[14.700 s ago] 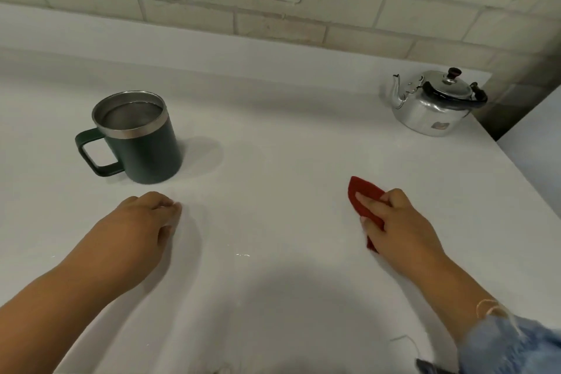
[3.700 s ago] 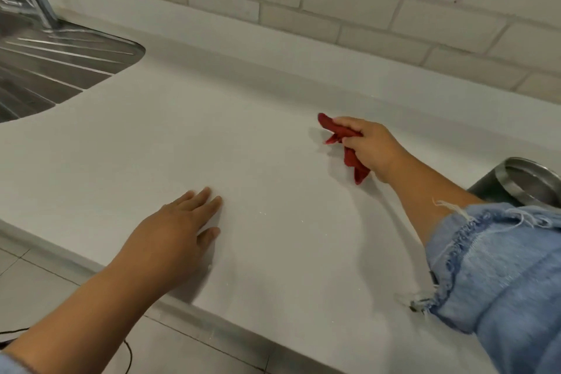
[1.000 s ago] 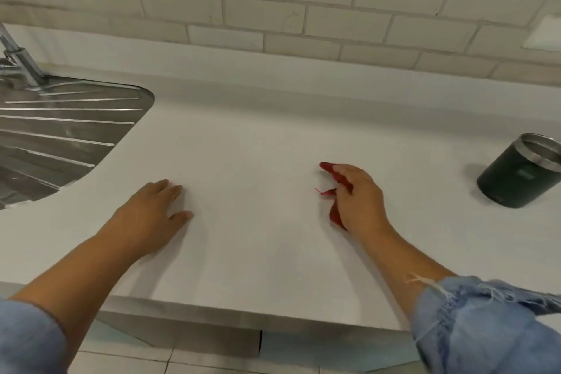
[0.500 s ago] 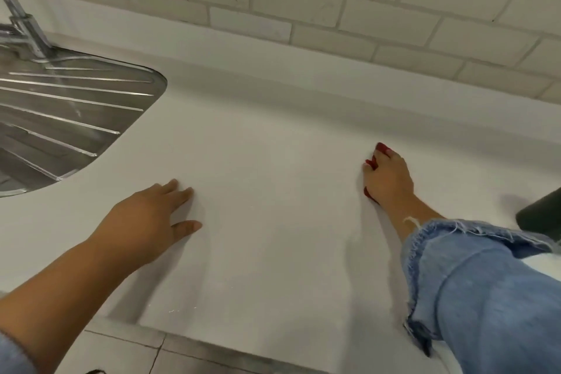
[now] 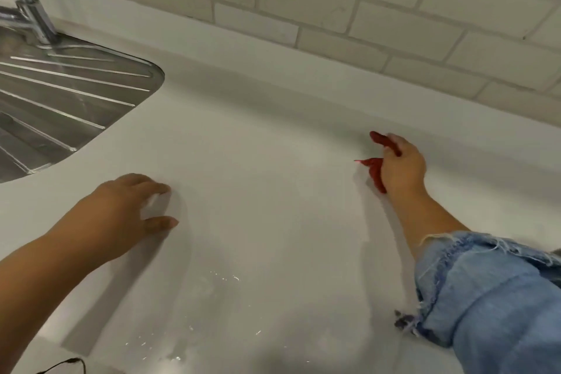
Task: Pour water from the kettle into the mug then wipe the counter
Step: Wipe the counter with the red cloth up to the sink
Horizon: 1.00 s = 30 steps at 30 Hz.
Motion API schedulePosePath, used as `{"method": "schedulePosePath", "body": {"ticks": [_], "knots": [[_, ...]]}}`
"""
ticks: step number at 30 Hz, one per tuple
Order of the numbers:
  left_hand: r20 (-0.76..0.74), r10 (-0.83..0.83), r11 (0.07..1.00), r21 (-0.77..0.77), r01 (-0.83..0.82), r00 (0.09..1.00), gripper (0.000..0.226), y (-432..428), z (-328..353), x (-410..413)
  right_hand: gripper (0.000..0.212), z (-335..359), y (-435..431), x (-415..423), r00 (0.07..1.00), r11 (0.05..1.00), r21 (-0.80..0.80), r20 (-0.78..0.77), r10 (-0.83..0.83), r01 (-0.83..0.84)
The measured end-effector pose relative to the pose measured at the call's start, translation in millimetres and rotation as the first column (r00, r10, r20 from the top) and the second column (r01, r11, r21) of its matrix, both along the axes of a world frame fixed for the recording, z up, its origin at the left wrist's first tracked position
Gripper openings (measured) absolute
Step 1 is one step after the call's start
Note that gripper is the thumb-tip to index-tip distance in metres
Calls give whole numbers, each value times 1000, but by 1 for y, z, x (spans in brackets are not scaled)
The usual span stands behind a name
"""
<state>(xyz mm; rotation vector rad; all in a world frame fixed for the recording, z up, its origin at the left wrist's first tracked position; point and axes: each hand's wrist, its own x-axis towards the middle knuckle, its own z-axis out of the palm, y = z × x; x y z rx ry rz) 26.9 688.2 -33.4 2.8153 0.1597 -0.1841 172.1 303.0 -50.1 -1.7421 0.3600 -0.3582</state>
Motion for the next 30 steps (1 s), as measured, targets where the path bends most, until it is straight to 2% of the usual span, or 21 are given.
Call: {"method": "schedulePosePath", "body": {"ticks": [1,3,4,6,8,10,11,12,14,16,18,20,24,27,29,30], "knots": [[-4,13,1000,11,-13,1000,66,-6,0,4,29,4,-33,6,986,986,39,-31,-161,163],[5,39,998,40,-39,999,69,-15,-3,9,25,12,-88,10,903,888,172,-118,-412,427],[40,29,997,64,-32,999,69,-17,-5,11,23,12,-110,13,849,835,158,-142,-508,526],[88,21,995,95,-30,996,74,-17,-10,14,21,-4,-144,31,789,797,-129,-116,-603,590],[37,100,994,47,-102,994,83,-14,-8,14,27,-26,-172,60,731,713,-362,-112,-673,601],[-6,124,992,28,-123,992,90,-13,-7,14,24,-37,-184,85,666,659,-571,-241,-705,490],[-12,122,992,33,-121,993,91,-14,-6,14,20,-41,-185,97,681,639,-668,-265,-683,381],[-18,123,992,30,-122,992,92,-15,-5,14,19,-31,-168,97,742,627,-753,-300,-600,202],[-27,125,991,42,-124,992,92,-18,-1,14,20,-10,-111,88,904,663,-740,-355,-237,-117],[-39,127,991,34,-126,991,91,-20,2,13,31,-2,-51,94,946,587,-761,-323,28,-277],[-47,120,993,25,-119,992,91,-20,4,13,46,-7,10,105,924,500,-777,-319,209,-382],[-50,105,994,24,-104,993,86,-21,5,12,47,-18,63,104,849,438,-752,-303,433,-492],[-85,79,995,61,-74,993,76,-21,2,11,42,-29,146,54,603,378,-614,-208,770,-693],[-155,55,994,105,-39,986,79,-18,-1,10,44,-23,171,8,421,200,-612,-242,874,-765],[-180,46,992,125,-24,983,80,-16,-3,11,44,-17,168,-14,274,72,-518,-324,906,-852],[-180,40,990,143,-14,983,78,-16,-4,12,43,-11,163,-23,219,53,-445,-331,918,-894]]}}
